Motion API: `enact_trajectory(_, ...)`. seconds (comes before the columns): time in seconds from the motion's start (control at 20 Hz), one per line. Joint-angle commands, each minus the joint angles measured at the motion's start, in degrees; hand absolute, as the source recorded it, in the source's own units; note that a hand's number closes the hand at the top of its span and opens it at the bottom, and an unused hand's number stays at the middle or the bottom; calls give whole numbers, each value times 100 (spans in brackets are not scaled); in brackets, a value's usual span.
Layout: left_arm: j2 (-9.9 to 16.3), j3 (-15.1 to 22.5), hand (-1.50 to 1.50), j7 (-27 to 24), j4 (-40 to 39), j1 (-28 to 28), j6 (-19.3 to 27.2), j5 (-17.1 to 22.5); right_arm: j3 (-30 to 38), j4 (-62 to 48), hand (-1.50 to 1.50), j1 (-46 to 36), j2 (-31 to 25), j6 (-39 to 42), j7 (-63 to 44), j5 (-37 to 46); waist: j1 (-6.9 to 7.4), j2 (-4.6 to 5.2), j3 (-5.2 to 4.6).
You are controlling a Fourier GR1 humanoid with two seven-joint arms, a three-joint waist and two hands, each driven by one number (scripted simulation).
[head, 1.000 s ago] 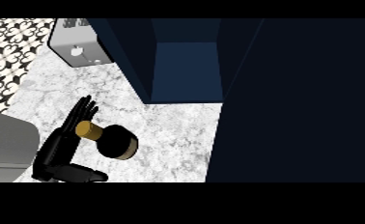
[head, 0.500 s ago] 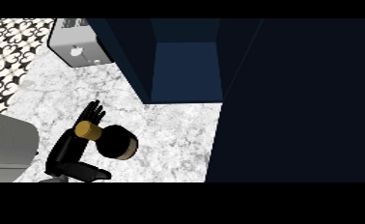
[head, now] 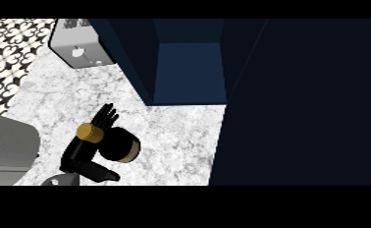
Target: Pick up the wine, place it into the cabinet and close the cabinet
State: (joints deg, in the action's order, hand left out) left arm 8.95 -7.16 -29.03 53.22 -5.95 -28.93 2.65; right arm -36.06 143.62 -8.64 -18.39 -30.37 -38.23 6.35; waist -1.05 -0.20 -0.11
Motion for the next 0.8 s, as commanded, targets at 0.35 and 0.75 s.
enact_trajectory(0.35,-264,-115,-150,-788,-998,-478,148,-45,-209,1264,-150,297,-315,-194,-446,695,-37,-13,-3)
enact_trajectory(0.75,-195,47,150,-1214,-1054,-450,207,-200,-460,1082,-150,481,-443,-183,-116,761,6,-8,4)
